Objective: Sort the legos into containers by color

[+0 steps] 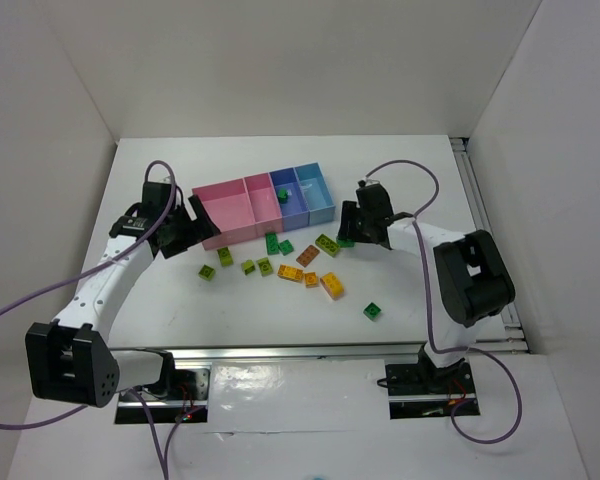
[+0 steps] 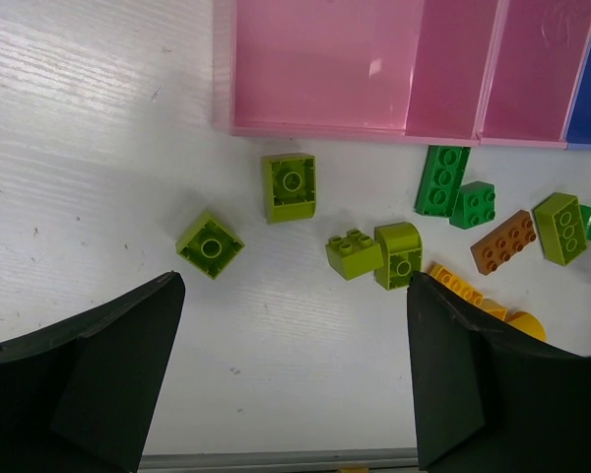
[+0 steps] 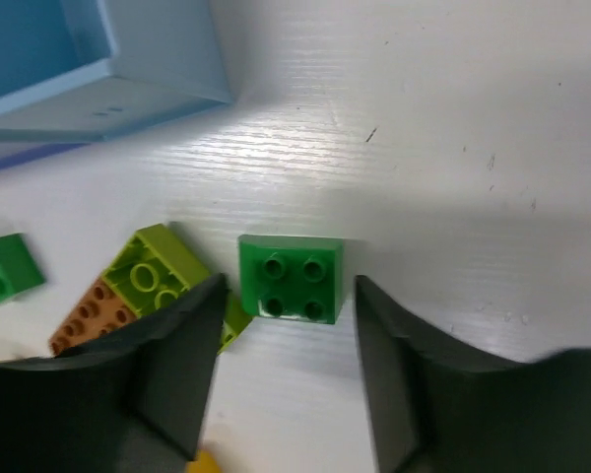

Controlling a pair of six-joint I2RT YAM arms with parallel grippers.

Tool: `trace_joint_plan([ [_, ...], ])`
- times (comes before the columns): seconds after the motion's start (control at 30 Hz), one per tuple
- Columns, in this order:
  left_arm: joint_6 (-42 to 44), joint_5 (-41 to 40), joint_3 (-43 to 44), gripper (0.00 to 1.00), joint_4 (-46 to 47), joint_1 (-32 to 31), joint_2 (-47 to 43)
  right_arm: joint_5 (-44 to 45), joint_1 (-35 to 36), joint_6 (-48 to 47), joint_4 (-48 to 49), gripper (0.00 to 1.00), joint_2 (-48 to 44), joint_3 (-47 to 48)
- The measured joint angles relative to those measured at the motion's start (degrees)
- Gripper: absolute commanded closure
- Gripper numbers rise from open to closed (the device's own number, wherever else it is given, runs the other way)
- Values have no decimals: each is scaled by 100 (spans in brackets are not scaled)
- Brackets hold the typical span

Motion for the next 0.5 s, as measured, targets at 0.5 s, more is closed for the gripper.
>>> trace_joint_plan([
  [0.5, 105, 83, 0, 6, 33, -4, -4, 522, 0, -162, -944, 44, -321, 0],
])
